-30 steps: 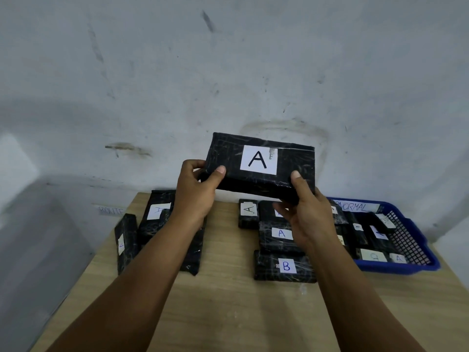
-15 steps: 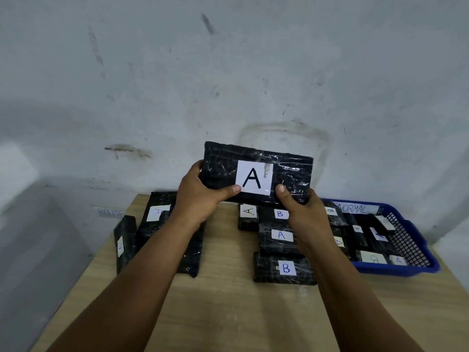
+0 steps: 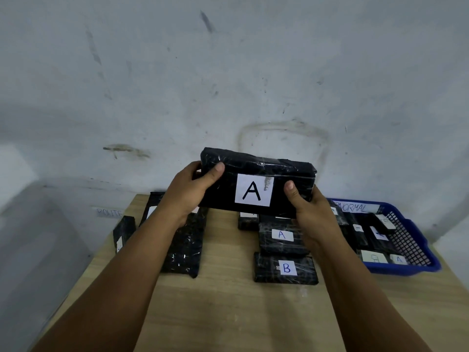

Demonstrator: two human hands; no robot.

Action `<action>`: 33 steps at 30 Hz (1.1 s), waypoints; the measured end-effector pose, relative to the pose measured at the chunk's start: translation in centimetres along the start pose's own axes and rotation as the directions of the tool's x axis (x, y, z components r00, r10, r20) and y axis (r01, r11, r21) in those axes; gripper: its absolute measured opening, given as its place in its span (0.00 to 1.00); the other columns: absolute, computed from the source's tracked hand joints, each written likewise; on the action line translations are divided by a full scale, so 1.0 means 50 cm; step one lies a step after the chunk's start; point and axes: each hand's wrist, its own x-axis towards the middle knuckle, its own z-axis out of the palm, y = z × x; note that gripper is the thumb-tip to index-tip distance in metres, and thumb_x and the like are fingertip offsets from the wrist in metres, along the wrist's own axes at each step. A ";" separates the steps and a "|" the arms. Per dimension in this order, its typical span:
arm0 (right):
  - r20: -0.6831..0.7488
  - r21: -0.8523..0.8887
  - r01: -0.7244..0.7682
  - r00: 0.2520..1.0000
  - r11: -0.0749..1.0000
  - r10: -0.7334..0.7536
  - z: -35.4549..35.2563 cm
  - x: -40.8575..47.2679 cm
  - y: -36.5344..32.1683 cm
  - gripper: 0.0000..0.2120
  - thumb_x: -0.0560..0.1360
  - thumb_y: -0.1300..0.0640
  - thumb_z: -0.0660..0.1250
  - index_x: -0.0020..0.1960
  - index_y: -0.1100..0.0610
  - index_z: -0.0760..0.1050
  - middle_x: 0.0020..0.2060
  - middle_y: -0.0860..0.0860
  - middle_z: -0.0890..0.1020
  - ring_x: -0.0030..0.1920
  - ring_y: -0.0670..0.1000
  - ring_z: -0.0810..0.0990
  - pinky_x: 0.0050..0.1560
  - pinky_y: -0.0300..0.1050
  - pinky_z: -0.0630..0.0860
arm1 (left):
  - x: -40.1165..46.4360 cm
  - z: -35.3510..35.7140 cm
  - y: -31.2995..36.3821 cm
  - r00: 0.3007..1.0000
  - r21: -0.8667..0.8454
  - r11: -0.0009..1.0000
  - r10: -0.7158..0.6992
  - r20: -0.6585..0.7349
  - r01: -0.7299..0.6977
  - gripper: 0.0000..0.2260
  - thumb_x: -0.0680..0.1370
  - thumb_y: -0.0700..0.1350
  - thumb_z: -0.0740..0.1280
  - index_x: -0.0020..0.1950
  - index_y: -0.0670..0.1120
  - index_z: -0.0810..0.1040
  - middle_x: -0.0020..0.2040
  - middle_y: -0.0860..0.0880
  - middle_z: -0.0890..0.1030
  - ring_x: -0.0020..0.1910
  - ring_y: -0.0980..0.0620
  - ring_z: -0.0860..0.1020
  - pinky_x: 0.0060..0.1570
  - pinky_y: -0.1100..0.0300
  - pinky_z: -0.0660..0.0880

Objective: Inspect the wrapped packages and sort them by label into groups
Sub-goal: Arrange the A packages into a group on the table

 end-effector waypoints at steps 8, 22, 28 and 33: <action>0.076 -0.015 0.002 0.997 1.000 -0.001 -0.001 -0.002 -0.008 0.21 0.73 0.41 0.76 0.64 0.42 0.80 0.58 0.42 0.86 0.63 0.48 0.83 0.69 0.58 0.77 | 0.008 -0.002 -0.017 1.000 -0.153 0.988 -0.005 0.021 0.008 0.20 0.71 0.59 0.72 0.60 0.54 0.83 0.56 0.53 0.86 0.57 0.56 0.83 0.55 0.61 0.79; -0.093 0.008 0.037 0.995 0.999 -0.036 0.002 0.002 -0.045 0.04 0.77 0.48 0.74 0.52 0.44 0.84 0.50 0.51 0.88 0.53 0.57 0.88 0.57 0.64 0.83 | -0.008 0.003 -0.024 0.976 -0.144 0.979 -0.114 0.183 0.141 0.08 0.71 0.44 0.77 0.49 0.50 0.85 0.46 0.49 0.86 0.48 0.50 0.84 0.53 0.56 0.79; -0.205 -0.022 0.103 0.973 0.994 -0.105 0.005 0.003 -0.050 0.55 0.61 0.25 0.77 0.81 0.37 0.58 0.74 0.46 0.72 0.72 0.54 0.76 0.70 0.62 0.76 | -0.023 0.023 -0.049 0.957 -0.409 0.870 -0.209 0.201 0.275 0.16 0.72 0.50 0.71 0.57 0.46 0.83 0.55 0.44 0.86 0.59 0.42 0.81 0.60 0.42 0.77; 0.116 0.006 0.095 0.989 0.995 -0.095 0.021 -0.025 -0.017 0.47 0.69 0.40 0.78 0.81 0.46 0.61 0.63 0.45 0.85 0.62 0.47 0.84 0.59 0.48 0.83 | -0.041 0.055 -0.038 0.916 -0.637 0.658 -0.280 0.288 0.402 0.26 0.76 0.56 0.65 0.70 0.43 0.77 0.65 0.39 0.82 0.60 0.40 0.82 0.51 0.41 0.81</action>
